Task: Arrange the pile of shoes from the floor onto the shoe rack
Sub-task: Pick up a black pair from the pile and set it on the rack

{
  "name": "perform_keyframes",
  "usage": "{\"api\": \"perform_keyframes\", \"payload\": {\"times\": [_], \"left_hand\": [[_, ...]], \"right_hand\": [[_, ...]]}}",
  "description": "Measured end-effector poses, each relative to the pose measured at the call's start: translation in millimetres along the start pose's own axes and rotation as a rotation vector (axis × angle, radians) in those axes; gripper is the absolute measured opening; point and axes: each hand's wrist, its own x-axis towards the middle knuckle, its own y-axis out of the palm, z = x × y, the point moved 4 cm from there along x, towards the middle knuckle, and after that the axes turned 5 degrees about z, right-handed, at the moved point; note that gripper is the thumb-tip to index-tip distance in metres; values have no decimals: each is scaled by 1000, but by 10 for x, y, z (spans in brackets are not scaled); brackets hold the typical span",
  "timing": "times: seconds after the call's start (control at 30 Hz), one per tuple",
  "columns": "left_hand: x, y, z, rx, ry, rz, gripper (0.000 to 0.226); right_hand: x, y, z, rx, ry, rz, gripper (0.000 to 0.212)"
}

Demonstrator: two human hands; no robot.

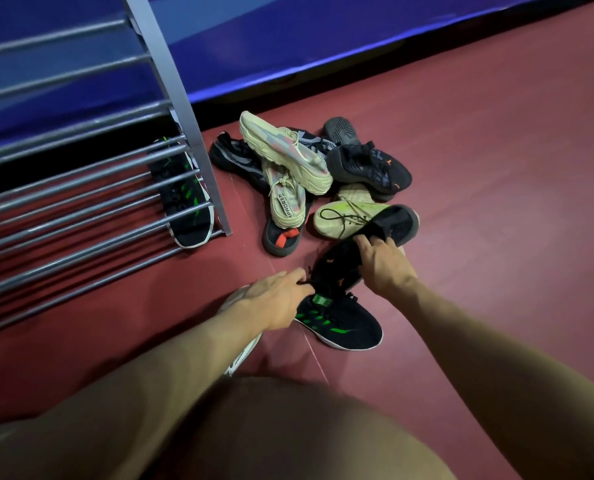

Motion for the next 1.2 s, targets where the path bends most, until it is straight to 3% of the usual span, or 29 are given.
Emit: {"api": "perform_keyframes", "payload": {"times": [0.13, 0.23, 0.47, 0.6, 0.8, 1.0, 1.1, 1.2], "left_hand": [[93, 220, 88, 86, -149, 124, 73], [124, 286, 166, 87, -209, 110, 79], [170, 183, 178, -43, -63, -77, 70], [138, -26, 163, -78, 34, -177, 63], [103, -223, 320, -29, 49, -122, 62], [121, -127, 324, -67, 12, -106, 65], [151, -87, 337, -88, 7, -131, 64], [178, -65, 338, -104, 14, -134, 63]], "right_hand": [[104, -36, -9, -7, -18, 19, 42], [183, -90, -104, -28, 38, 38, 38], [235, -92, -258, -91, 95, 204, 53], [185, -95, -291, -31, 111, 219, 50], [124, -37, -145, -81, -99, 220, 45], [310, -226, -76, -36, 30, 175, 36], [513, -454, -57, -47, 38, 77, 29], [655, -519, -90, -62, 17, 101, 29]]}}
